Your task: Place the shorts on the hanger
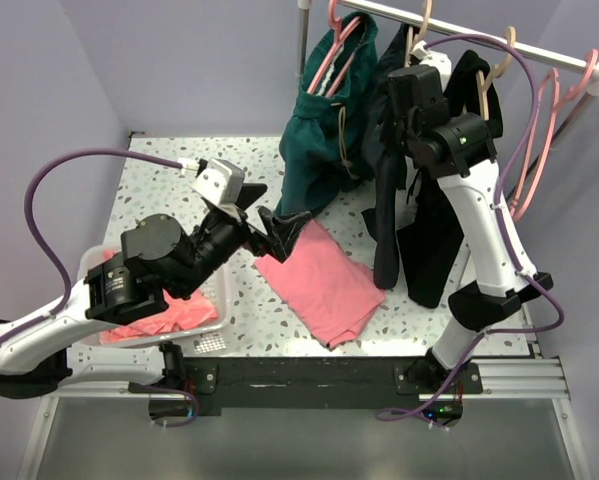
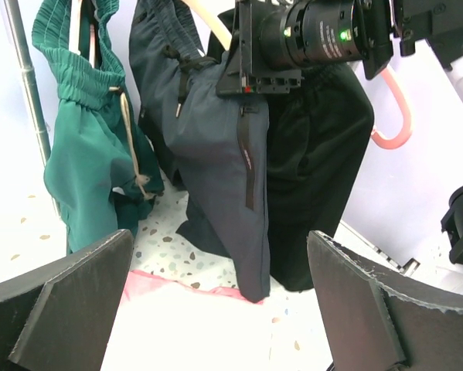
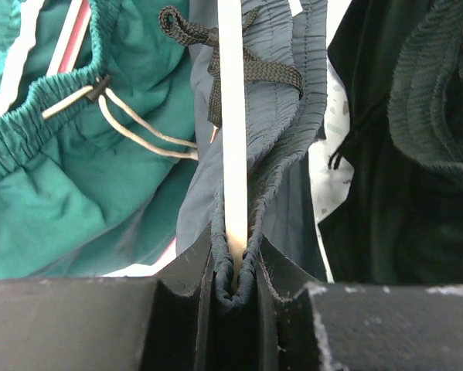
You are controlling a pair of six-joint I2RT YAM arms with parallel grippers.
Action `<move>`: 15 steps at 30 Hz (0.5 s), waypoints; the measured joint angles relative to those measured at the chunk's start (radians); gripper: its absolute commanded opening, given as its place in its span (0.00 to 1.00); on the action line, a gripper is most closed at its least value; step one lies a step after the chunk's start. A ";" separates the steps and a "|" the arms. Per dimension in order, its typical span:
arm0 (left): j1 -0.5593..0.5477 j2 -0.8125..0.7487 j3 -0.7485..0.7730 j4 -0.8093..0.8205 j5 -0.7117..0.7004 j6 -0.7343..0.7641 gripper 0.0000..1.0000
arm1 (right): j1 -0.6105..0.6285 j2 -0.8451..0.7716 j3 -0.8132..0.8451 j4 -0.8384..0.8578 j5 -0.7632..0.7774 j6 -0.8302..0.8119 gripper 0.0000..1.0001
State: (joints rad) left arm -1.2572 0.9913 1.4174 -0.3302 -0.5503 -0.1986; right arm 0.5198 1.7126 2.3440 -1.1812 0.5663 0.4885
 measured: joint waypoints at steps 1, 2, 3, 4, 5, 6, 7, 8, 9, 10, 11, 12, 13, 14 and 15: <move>0.000 -0.002 -0.003 0.000 -0.001 0.000 1.00 | -0.005 0.002 0.000 0.006 -0.006 -0.003 0.00; 0.000 -0.003 -0.008 0.000 -0.002 0.000 1.00 | -0.010 0.002 0.000 0.012 -0.013 -0.007 0.00; 0.000 -0.005 -0.011 0.000 -0.004 0.000 1.00 | -0.014 0.002 0.000 0.017 -0.019 -0.011 0.00; 0.000 -0.006 -0.016 0.004 -0.005 0.000 1.00 | -0.019 0.002 -0.001 0.024 -0.027 -0.013 0.00; 0.000 -0.009 -0.024 0.009 -0.006 0.000 1.00 | -0.025 0.001 -0.005 0.035 -0.036 -0.015 0.00; 0.000 -0.011 -0.031 0.009 -0.008 0.000 1.00 | -0.029 -0.001 -0.014 0.045 -0.042 -0.018 0.00; 0.000 -0.016 -0.043 0.014 -0.010 0.000 1.00 | -0.032 -0.004 -0.028 0.056 -0.048 -0.018 0.00; 0.000 -0.019 -0.054 0.017 -0.014 0.000 1.00 | -0.035 -0.006 -0.045 0.066 -0.058 -0.019 0.00; 0.000 -0.024 -0.066 0.018 -0.019 -0.001 1.00 | -0.037 -0.008 -0.061 0.071 -0.064 -0.020 0.00; 0.000 -0.025 -0.073 0.018 -0.023 -0.001 1.00 | -0.039 -0.009 -0.079 0.077 -0.068 -0.022 0.00; 0.000 -0.026 -0.080 0.019 -0.027 -0.001 1.00 | -0.039 -0.011 -0.098 0.086 -0.069 -0.023 0.00; 0.000 -0.027 -0.087 0.021 -0.031 -0.001 1.00 | -0.040 -0.015 -0.118 0.105 -0.069 -0.026 0.00; 0.000 -0.027 -0.093 0.021 -0.032 -0.002 1.00 | -0.040 -0.019 -0.135 0.122 -0.069 -0.027 0.00; 0.000 -0.027 -0.098 0.022 -0.034 -0.002 1.00 | -0.042 -0.025 -0.148 0.135 -0.069 -0.028 0.00; 0.000 -0.027 -0.103 0.022 -0.035 -0.002 1.00 | -0.042 -0.032 -0.161 0.147 -0.071 -0.029 0.00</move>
State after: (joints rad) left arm -1.2572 0.9646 1.3140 -0.3084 -0.5850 -0.2008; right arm 0.4774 1.6806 2.1834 -1.0340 0.4953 0.4591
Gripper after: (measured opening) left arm 0.996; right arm 0.164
